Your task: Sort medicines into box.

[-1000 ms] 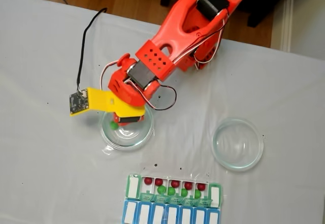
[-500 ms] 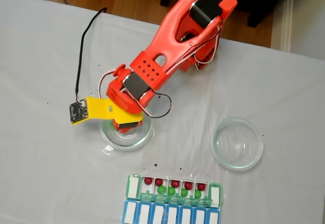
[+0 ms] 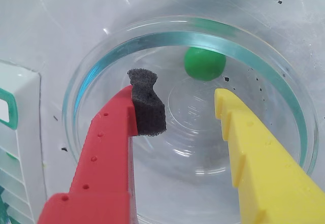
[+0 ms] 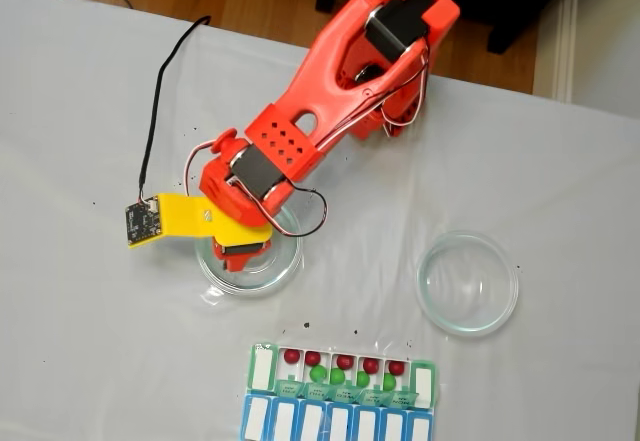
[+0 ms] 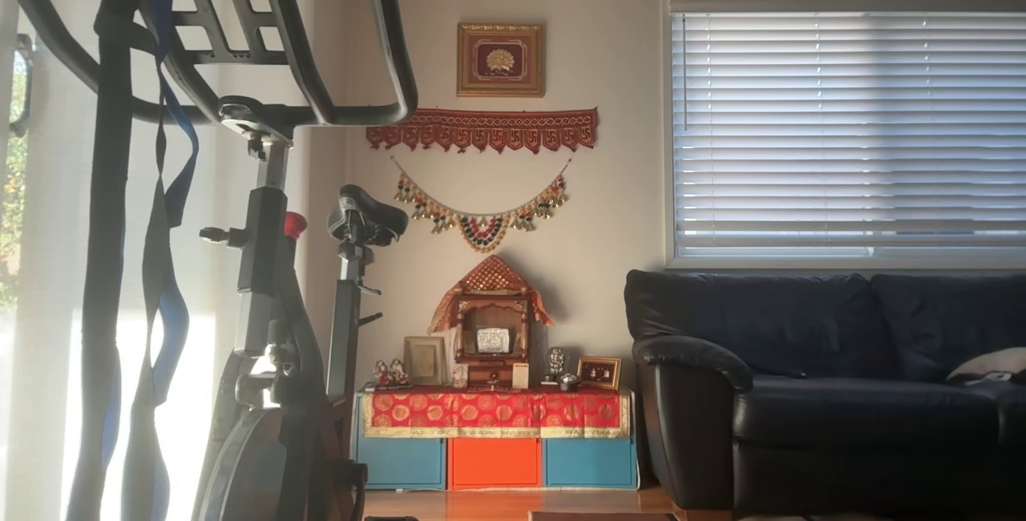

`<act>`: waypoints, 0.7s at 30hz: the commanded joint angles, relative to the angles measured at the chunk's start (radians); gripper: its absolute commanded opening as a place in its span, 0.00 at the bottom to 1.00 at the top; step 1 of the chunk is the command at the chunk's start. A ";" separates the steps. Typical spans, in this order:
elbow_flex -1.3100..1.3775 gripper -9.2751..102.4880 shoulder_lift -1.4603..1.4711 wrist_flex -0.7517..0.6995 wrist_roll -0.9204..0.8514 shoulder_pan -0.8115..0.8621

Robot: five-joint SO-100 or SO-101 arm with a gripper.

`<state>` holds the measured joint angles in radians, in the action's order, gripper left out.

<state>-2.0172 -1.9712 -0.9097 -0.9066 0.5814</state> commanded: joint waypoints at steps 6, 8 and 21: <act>0.046 0.25 -0.008 0.031 0.011 0.015; 0.044 0.26 -0.006 0.035 0.014 0.018; 0.012 0.29 0.003 0.057 -0.025 0.037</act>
<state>-2.0172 -1.9451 -0.8698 -0.9281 0.6182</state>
